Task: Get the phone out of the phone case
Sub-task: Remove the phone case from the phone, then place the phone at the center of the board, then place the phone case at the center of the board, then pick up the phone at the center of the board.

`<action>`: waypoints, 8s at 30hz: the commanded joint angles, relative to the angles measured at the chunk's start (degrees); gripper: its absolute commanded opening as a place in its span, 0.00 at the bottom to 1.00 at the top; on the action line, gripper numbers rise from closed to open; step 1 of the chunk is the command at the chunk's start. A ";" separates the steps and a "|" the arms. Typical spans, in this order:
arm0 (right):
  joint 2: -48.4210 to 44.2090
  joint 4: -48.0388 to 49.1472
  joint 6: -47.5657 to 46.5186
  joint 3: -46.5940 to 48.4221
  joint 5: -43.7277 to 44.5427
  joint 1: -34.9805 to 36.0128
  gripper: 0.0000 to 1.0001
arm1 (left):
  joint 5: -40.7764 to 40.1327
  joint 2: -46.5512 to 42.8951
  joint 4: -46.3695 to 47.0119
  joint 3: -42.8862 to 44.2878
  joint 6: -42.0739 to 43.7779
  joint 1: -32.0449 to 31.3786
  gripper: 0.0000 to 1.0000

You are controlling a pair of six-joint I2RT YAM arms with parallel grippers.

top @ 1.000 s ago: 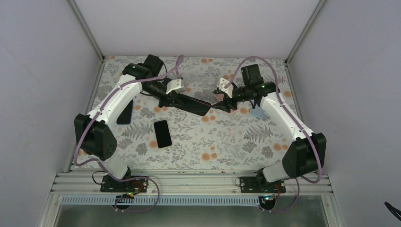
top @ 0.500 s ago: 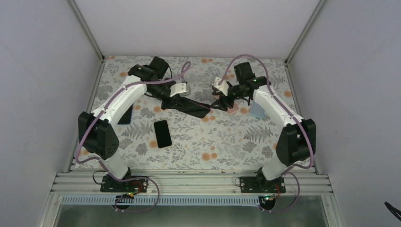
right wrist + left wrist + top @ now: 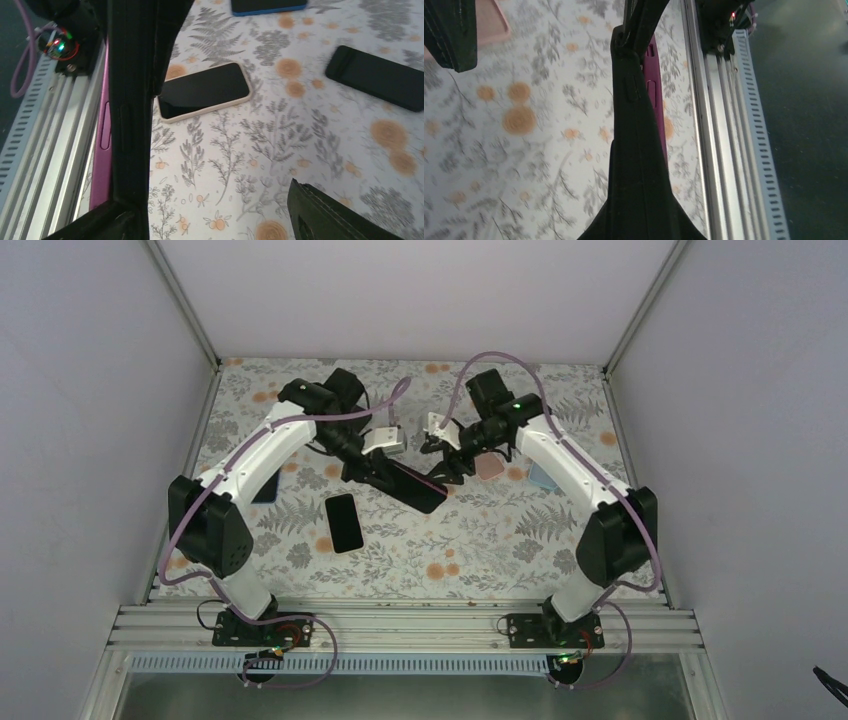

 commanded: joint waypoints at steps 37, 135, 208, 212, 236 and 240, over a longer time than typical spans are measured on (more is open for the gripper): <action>10.13 -19.24 -5.78 15.85 -28.72 -1.38 0.03 | -12.48 3.91 3.23 41.87 -6.39 6.74 1.00; 3.55 28.39 60.52 14.40 18.49 -0.29 0.03 | -72.25 10.87 165.15 -21.76 18.97 -22.40 0.68; 13.28 19.82 31.83 -2.55 37.07 -24.08 0.03 | -85.04 1.38 107.68 -50.34 20.38 -23.84 0.02; 20.03 16.90 31.55 2.34 36.78 -24.61 0.04 | -83.60 4.10 101.23 -48.53 17.46 -24.66 0.03; -2.39 -1.59 24.17 3.44 54.16 -15.31 1.00 | -40.68 -11.64 27.87 -17.87 -5.70 -21.61 1.00; -4.24 -4.87 24.46 3.14 43.58 -8.08 1.00 | -38.38 -19.09 30.99 -15.59 -8.90 -8.26 1.00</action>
